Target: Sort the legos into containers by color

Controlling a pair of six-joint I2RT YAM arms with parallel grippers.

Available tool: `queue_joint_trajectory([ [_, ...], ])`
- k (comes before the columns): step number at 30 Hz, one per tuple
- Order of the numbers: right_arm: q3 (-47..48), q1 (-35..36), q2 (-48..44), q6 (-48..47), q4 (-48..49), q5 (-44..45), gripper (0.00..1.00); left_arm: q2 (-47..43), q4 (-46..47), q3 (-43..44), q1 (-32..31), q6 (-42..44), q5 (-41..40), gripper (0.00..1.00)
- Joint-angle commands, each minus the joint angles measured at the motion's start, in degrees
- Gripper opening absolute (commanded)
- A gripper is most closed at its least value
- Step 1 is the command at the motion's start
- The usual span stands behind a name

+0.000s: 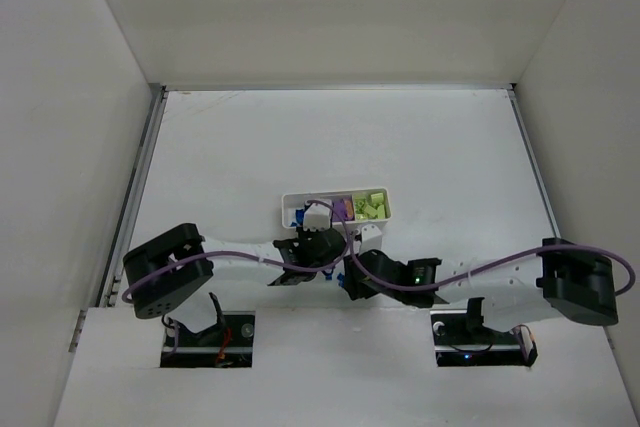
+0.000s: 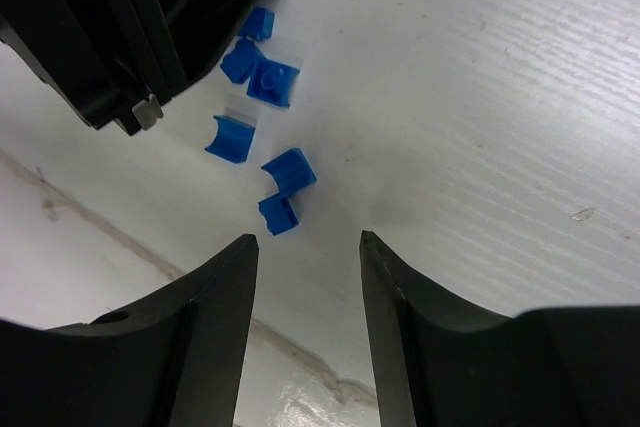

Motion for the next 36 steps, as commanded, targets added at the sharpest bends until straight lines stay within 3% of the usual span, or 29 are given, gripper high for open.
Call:
queue_joint_trajectory([
  [1,3.02,0.73,1.21,-2.05,-0.03,-2.03,0.51,0.86,-0.25,0.61,0.24,0.24,0.18,0.23],
  [14,6.45,2.58,7.01,-2.76,0.14,-0.71,0.50,-1.25,-1.48,-1.41,-0.64,1.03,0.62,0.25],
  [19,7.24,2.84,8.77,-3.20,0.58,0.16,0.44,-0.98,-2.10,-1.68,-1.08,0.51,0.54,0.24],
  [26,6.37,3.46,10.00,-2.76,0.58,1.75,0.25,-1.95,-2.10,-2.47,-0.91,-0.11,0.62,0.24],
  [31,4.70,5.57,5.09,-1.00,-0.65,3.68,0.21,-2.92,-2.10,-2.91,-0.91,-1.07,0.71,0.26],
  [36,0.13,5.83,-5.53,2.60,-3.28,4.03,0.21,-3.27,-1.48,-3.26,-1.08,-1.16,1.24,0.27],
])
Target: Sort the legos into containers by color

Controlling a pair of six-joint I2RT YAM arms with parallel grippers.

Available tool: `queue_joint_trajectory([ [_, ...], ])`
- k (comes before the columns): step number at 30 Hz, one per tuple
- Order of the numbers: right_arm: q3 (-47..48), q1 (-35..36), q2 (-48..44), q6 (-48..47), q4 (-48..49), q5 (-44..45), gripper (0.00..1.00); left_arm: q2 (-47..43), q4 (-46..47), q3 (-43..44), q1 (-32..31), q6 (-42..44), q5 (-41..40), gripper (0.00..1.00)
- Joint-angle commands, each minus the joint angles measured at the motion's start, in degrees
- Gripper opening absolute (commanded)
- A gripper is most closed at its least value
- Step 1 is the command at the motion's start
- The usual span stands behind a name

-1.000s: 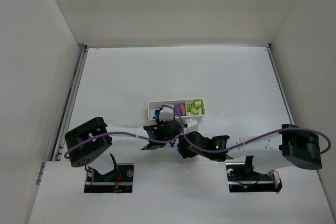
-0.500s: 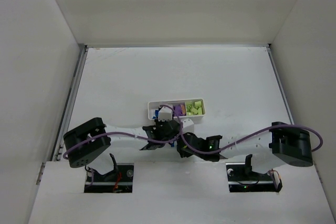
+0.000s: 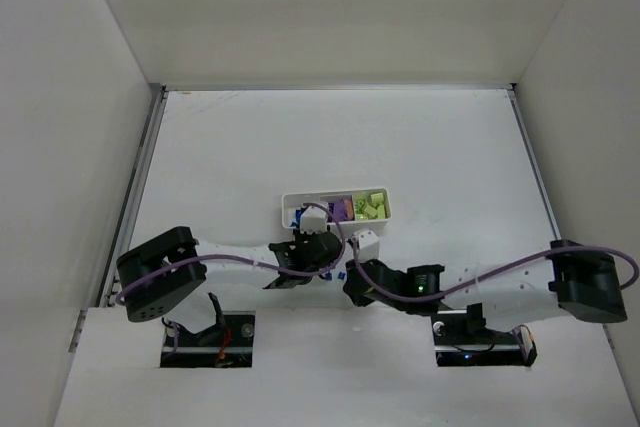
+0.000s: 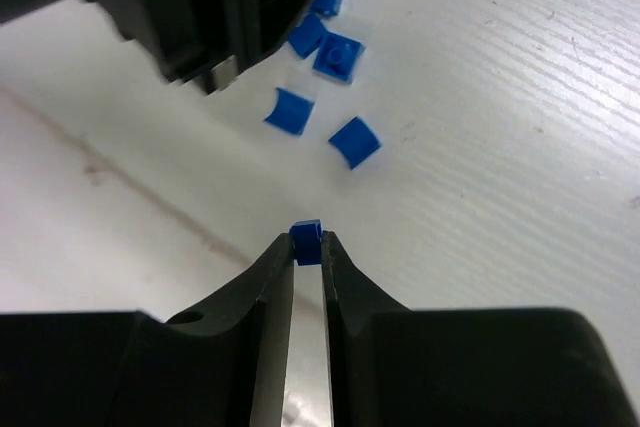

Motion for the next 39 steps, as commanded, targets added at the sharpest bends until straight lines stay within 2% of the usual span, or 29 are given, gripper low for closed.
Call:
queue_joint_trajectory([
  [1,-2.84,0.22,-7.29,2.38,-1.65,1.10,0.21,-0.95,-1.27,-1.25,-0.38,0.02,1.33,0.27],
  [6,-6.19,-4.87,-15.83,2.21,-1.21,0.93,0.22,-0.08,-0.56,-1.07,-1.09,0.63,1.59,0.25],
  [10,-6.55,-9.00,-19.08,0.11,-0.16,0.84,0.22,0.28,-1.35,-1.25,-1.35,0.28,1.24,0.19],
  [14,-6.20,-13.49,-20.23,-2.97,3.26,-0.65,0.22,-0.42,-2.75,-1.34,-1.00,0.02,-0.16,0.11],
  [19,-4.70,-17.53,-17.78,-6.48,8.36,-3.11,0.22,-7.96,-5.04,0.15,-0.21,0.98,-1.66,0.09],
  [24,-3.03,-19.12,-14.26,-8.59,12.50,-5.22,0.22,-16.94,-6.80,2.26,4.96,3.53,-1.40,0.08],
  [29,0.39,-19.74,-10.40,-10.62,14.61,-6.36,0.22,-18.44,-5.49,4.64,12.61,8.18,0.09,0.08],
  [34,5.66,-20.88,-4.60,-13.43,17.77,-8.03,0.22,-13.18,-0.31,6.22,19.73,11.79,3.16,0.14],
  [39,12.77,-21.67,3.13,-15.97,19.09,-9.53,0.22,-14.04,0.23,6.75,20.71,12.06,3.09,0.33],
])
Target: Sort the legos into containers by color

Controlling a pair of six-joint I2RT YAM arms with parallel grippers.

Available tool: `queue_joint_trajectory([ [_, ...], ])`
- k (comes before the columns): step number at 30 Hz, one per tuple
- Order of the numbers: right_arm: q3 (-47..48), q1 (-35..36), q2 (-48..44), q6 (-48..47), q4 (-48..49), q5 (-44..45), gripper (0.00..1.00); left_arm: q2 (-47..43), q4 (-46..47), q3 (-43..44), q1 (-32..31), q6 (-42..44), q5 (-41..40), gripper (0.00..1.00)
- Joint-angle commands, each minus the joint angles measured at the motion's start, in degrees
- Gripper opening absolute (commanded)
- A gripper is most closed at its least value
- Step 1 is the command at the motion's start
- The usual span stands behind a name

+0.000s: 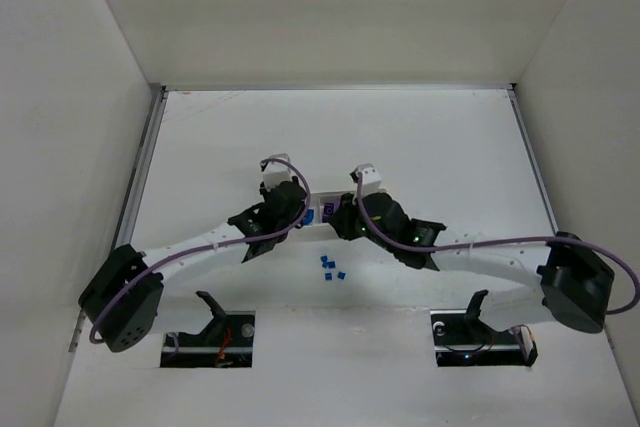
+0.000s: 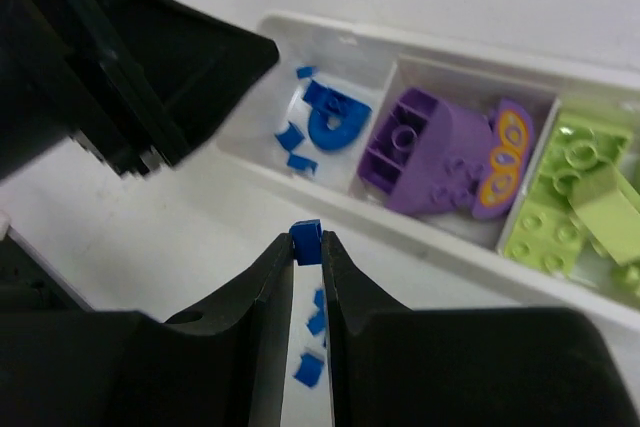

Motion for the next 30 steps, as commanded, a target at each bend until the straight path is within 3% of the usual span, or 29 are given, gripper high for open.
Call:
queue_joint_trajectory([
  [1,6.51,-0.40,4.97,-3.59,5.19,-1.51,0.22,-3.64,1.87,2.20,0.27,1.87,0.16,0.34],
  [9,15.66,-1.63,18.34,-5.35,6.78,-1.77,0.24,-17.96,-8.40,-3.59,-3.23,-2.60,-2.48,0.32],
  [13,16.02,-2.25,18.44,-4.65,7.04,-0.37,0.46,-23.94,-14.03,-8.16,-8.68,-6.82,-4.50,0.30],
  [17,13.39,-2.25,14.32,-4.30,6.69,0.60,0.49,-25.62,-15.71,-11.15,-14.21,-9.81,-5.73,0.30],
  [24,-0.40,-1.38,0.26,-1.49,2.04,4.82,0.24,-14.13,-10.80,-8.00,-22.13,-11.66,-5.82,0.33],
  [30,-10.25,5.03,-9.41,3.96,-3.58,6.31,0.27,-0.33,-6.49,-3.17,-25.21,-13.59,-6.09,0.35],
])
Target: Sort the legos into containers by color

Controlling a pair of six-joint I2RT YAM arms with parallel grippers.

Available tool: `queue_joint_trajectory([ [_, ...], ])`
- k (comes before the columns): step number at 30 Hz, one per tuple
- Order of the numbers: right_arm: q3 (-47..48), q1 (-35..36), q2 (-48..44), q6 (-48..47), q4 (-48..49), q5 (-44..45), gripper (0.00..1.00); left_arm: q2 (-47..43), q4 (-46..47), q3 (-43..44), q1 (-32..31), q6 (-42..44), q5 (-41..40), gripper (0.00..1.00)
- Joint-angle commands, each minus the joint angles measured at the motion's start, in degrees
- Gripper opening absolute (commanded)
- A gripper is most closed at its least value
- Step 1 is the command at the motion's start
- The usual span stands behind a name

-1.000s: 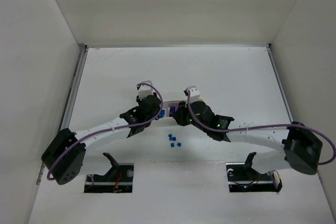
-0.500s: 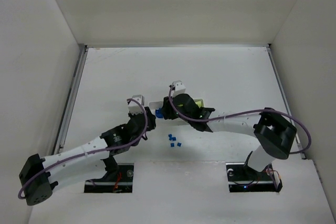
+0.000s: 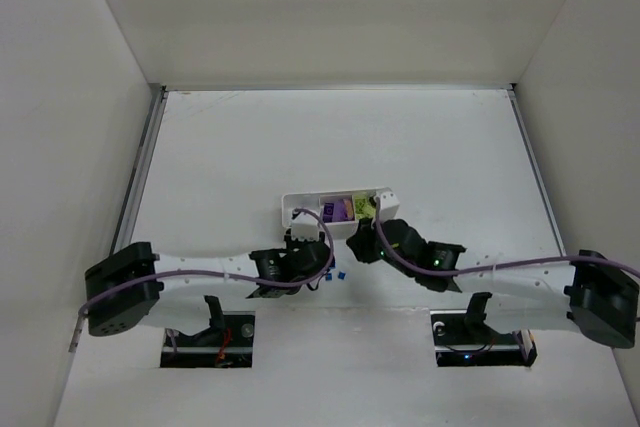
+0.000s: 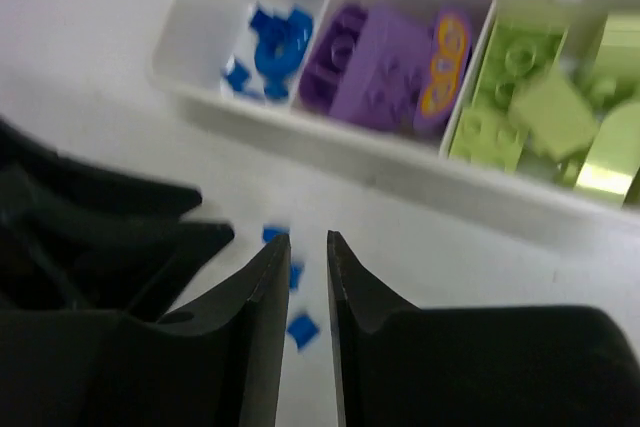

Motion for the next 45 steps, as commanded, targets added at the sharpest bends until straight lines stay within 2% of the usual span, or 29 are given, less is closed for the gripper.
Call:
queue_joint_trajectory([
  [1,-3.44,4.56,-4.13,4.20,-4.70,1.33,0.30,3.81,4.42,3.85,-0.93,-2.23,-1.54,0.35],
  [8,-4.24,12.83,-0.63,5.01,-7.79,-0.25,0.42,8.39,7.33,4.21,-0.32,-2.41,0.22,0.35],
  [10,-3.98,13.97,0.69,5.00,-7.36,0.27,0.43,9.62,7.41,4.56,-0.32,-2.58,0.39,0.35],
  [23,-6.26,14.15,-3.00,6.15,-6.04,0.54,0.43,14.90,6.71,6.41,-0.23,-3.72,0.39,0.30],
  [31,-6.26,14.06,-1.33,5.71,-4.46,0.80,0.47,16.57,3.99,7.02,-1.19,-5.31,-0.92,0.25],
  [37,-5.47,13.19,1.92,4.30,-1.91,0.36,0.51,12.45,2.85,6.24,-0.93,-5.83,-3.03,0.18],
  [45,-2.13,12.22,8.95,1.58,-0.24,-1.05,0.52,0.76,1.79,2.28,2.49,-6.36,-2.60,0.16],
])
